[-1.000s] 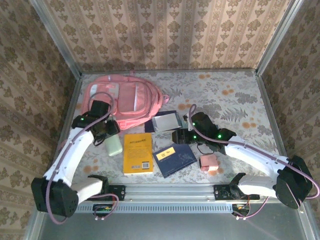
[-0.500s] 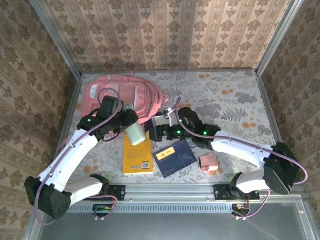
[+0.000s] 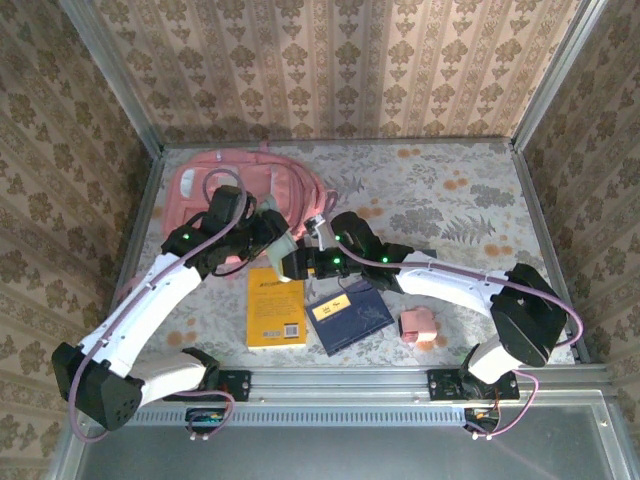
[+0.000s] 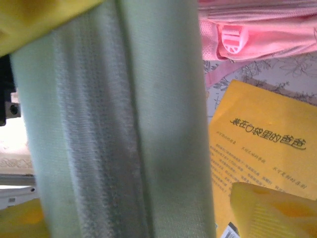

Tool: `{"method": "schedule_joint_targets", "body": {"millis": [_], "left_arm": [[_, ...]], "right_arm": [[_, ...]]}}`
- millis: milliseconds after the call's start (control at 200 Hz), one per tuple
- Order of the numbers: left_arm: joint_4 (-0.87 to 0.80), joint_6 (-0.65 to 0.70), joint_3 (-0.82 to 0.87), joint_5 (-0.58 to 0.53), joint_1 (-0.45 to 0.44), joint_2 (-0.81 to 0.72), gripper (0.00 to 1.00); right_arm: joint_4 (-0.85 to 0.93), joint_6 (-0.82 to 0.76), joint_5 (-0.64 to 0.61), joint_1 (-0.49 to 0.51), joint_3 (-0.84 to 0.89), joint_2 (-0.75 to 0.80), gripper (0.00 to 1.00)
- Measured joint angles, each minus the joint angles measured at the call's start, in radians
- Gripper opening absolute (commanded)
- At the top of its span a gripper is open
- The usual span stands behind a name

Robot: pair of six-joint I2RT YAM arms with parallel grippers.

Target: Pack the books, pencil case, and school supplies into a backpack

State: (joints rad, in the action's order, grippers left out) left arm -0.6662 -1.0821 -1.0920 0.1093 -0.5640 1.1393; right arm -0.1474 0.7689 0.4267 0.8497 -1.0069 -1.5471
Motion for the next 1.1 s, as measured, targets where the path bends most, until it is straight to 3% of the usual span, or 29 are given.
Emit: {"method": "schedule_joint_targets", "body": {"millis": [135,340,475,745,870,1100], "left_arm": [[0.008,-0.001,0.0,-0.003,-0.002,0.003,0.67],[0.012,0.022,-0.009,0.0,-0.005,0.01,0.85],[0.002,0.082,-0.06,0.002,0.003,0.012,0.9],[0.005,0.346,-0.243,0.05,0.136,0.126,0.89],[0.009,0.499,-0.334,0.1,0.231,0.291,0.85],[0.031,0.7,-0.548,0.248,0.364,0.705,0.69]], "right_arm": [[-0.012,-0.004,-0.005,0.003,-0.003,0.0,0.45],[-0.002,-0.006,-0.045,0.002,-0.001,0.006,0.42],[0.02,-0.008,-0.114,-0.016,0.032,0.053,0.41],[0.137,-0.029,-0.251,-0.138,0.167,0.208,0.4],[0.186,-0.037,-0.285,-0.2,0.229,0.284,0.41],[0.241,-0.088,-0.309,-0.243,0.241,0.373,0.42]]}}
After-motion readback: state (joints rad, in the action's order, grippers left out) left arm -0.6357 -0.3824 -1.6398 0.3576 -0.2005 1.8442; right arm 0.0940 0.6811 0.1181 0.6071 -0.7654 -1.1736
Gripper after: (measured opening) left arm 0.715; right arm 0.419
